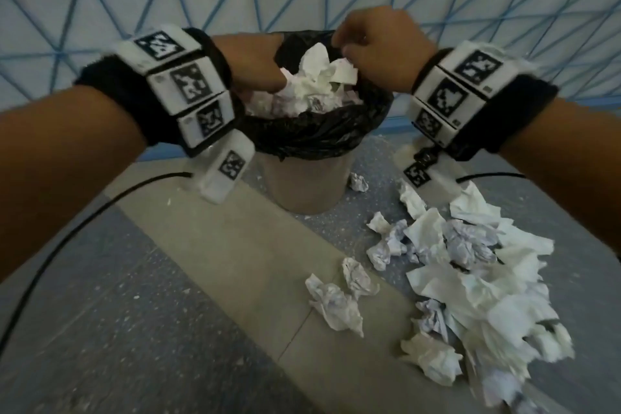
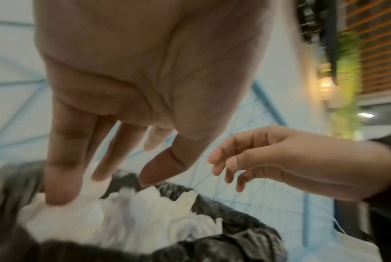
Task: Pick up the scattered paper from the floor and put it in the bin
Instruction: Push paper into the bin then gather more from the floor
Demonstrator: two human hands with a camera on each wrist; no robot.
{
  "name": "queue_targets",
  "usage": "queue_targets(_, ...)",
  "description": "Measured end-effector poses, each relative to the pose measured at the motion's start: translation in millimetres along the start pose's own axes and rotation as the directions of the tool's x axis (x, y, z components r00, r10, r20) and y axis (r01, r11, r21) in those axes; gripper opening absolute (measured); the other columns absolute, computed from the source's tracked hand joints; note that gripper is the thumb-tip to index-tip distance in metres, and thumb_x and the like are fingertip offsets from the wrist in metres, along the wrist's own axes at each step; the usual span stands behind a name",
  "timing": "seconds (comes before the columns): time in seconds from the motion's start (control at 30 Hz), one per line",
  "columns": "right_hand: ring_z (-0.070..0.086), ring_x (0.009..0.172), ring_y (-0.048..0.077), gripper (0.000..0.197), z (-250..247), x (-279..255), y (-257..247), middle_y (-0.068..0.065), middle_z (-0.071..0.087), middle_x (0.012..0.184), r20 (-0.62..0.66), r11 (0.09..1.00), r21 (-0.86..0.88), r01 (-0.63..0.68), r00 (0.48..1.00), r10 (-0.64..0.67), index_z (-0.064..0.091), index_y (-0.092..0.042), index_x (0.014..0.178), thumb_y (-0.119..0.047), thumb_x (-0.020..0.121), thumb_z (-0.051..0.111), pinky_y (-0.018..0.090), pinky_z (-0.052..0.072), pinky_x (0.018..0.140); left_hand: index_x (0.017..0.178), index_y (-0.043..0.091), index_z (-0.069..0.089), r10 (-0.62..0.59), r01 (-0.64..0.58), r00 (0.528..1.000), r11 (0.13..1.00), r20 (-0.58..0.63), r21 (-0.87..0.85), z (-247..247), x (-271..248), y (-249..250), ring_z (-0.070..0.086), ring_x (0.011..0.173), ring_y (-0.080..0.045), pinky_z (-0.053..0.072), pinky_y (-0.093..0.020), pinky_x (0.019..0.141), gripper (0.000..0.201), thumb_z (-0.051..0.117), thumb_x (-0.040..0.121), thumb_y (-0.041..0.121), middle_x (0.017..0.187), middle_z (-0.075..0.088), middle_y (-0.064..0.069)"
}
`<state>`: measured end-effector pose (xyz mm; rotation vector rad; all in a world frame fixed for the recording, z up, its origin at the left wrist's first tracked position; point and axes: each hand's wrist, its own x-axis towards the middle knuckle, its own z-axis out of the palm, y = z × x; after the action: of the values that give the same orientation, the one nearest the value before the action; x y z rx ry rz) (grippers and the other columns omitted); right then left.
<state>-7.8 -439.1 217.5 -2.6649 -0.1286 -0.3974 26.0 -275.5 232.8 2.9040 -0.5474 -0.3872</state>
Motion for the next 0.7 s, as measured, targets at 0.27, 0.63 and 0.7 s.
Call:
queue_targets(0.27,0.044,0.093,0.031,0.029,56.0,-105.5,86.0,0.025,0.052,0.097,-0.026,0.999,0.030,-0.028,0.999,0.029,0.051,0.005,0.090,0.007,0.063,0.041,0.028,0.026,0.075,0.114,0.014,0.059,0.596,-0.646,0.728,0.762,-0.338,-0.049,96.6,-77.2,16.6,0.043,0.120,-0.022,0.036,-0.030,0.104,0.044,0.043,0.074,0.005,0.127,0.048,-0.012)
queue_targets(0.63,0.016,0.136,0.048,0.078,158.5,-176.9,123.8,0.014,0.007,0.153,0.813,0.900,-0.399,0.176,0.523,0.258,0.014,-0.038,0.141,-0.029,0.080,0.061,0.054,0.028,0.110,0.144,0.044,0.008,0.188,-0.190,0.808,0.980,0.559,-0.054,292.4,-91.0,39.8,0.009,0.139,-0.047,0.031,-0.055,0.110,0.097,0.073,0.072,0.040,0.157,-0.013,-0.006)
queue_targets(0.7,0.030,0.129,0.043,0.055,161.6,-178.3,121.4,0.017,0.024,0.145,0.807,0.912,-0.361,0.194,0.556,0.201,0.031,-0.026,0.137,-0.021,0.087,0.053,0.048,0.034,0.107,0.141,0.045,0.020,0.230,-0.242,0.827,0.969,0.513,-0.046,304.8,-91.7,44.2,0.015,0.137,-0.042,0.036,-0.054,0.106,0.087,0.072,0.071,0.047,0.157,-0.006,0.000)
